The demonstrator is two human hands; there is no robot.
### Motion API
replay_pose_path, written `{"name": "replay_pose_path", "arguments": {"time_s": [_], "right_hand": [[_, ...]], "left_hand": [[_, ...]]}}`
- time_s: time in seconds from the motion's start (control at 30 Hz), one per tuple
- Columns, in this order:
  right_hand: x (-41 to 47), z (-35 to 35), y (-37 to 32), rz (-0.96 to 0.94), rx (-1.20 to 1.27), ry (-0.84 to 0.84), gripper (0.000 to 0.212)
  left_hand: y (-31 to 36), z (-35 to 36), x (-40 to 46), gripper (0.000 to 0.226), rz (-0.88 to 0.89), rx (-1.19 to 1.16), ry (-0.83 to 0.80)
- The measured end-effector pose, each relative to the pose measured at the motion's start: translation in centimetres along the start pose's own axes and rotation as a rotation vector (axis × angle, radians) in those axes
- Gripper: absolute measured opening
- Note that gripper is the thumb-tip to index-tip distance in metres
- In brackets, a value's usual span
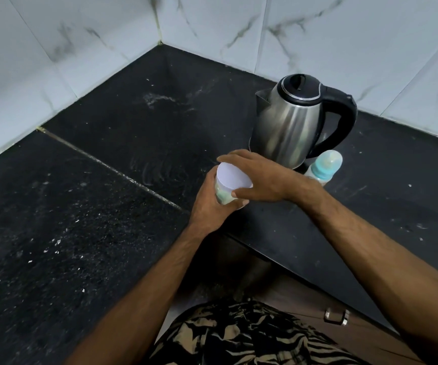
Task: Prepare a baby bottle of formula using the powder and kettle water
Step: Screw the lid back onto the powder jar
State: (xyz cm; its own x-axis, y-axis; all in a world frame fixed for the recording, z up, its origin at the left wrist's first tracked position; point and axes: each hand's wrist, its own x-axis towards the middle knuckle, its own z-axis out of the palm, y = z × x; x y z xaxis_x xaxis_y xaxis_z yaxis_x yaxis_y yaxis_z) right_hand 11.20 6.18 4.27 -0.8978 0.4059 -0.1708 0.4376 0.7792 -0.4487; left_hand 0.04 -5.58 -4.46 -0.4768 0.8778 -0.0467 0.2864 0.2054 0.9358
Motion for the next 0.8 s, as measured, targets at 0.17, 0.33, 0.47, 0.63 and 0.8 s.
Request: {"name": "replay_pose_path", "arguments": {"time_s": [0.17,0.33,0.47,0.63,0.8], "right_hand": [[0.1,1.7,-1.2,0.167,-0.149,0.246,0.090],[-0.3,-0.1,-0.3,0.008,-0.067,0.079,0.096],[-0.2,-0.4,-0.2,0.025,-0.045,0.035,0.089],[-0.2,0.3,-0.8,0.121,-0.200,0.136,0.099],[0.0,0.1,-0.1,0.048,-0.025,0.035,0.096]], "left_hand": [[0.0,0.0,0.1,0.096,0.002,0.026,0.003],[0.1,-0.2,0.0,0.095,0.008,0.011,0.004],[-0.1,0.0,0.0,0.096,0.009,0.006,0.005],[0.1,-0.2,0.0,0.097,0.013,0.000,-0.004],[0.0,-0.1,0.0,0.096,0.023,0.001,0.005]]}}
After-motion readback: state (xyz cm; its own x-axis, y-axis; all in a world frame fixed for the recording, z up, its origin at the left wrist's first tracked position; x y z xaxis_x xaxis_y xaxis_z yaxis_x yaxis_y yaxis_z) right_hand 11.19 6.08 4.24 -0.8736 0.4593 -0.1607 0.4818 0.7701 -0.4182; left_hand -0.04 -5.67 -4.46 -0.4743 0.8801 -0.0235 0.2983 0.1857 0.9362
